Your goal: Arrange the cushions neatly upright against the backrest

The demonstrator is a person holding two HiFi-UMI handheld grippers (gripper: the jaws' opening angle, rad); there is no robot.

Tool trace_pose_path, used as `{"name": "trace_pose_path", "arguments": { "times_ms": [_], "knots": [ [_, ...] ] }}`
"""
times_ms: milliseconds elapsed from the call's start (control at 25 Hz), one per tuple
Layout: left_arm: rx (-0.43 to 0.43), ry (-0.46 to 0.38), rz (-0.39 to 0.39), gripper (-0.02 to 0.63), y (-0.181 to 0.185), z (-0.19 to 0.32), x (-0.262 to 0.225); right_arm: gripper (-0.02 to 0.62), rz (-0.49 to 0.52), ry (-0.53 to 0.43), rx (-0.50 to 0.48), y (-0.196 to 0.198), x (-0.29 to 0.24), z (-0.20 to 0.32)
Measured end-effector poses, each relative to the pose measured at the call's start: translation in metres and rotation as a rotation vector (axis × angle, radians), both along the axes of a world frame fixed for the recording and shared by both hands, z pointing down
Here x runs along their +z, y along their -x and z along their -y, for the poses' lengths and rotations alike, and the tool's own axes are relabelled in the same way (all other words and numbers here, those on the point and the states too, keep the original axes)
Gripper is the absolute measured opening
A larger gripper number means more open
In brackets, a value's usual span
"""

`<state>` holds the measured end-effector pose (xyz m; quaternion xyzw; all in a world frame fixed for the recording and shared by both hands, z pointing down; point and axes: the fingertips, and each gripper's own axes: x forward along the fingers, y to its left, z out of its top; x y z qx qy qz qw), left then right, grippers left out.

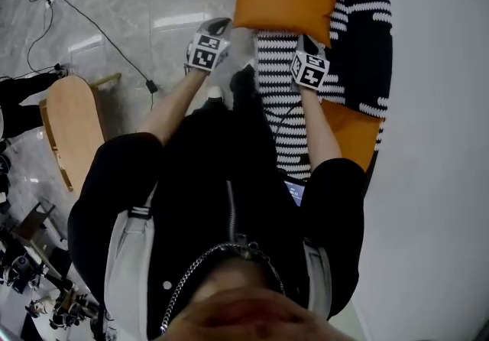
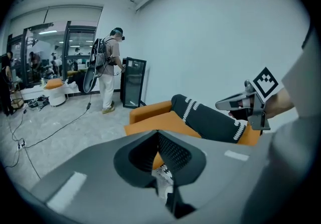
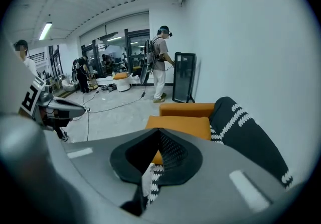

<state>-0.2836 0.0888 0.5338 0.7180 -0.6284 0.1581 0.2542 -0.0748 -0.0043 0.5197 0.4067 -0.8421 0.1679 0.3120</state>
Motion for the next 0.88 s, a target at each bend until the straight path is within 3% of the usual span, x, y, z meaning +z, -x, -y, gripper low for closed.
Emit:
{"name": "trace_pose_path", "arguments": {
  "times_ms": [200, 440, 880],
  "knots": [
    [-0.013, 0.014, 0.011, 0.009, -0.009, 0.049, 0.000, 0.003, 0.024, 0.012, -0.040, -0.001, 0.003, 0.056],
    [-0.069, 0.041, 0.010, 0.009, -0.013, 0.111, -0.003, 0.003, -0.027, 0.014, -0.146, -0.013, 0.016, 0.115],
    [-0.125, 0.063, 0.030, 0.009, 0.008, 0.169, 0.024, 0.003, 0.000, 0.071, -0.069, -0.048, 0.038, 0.190]
  ]
}}
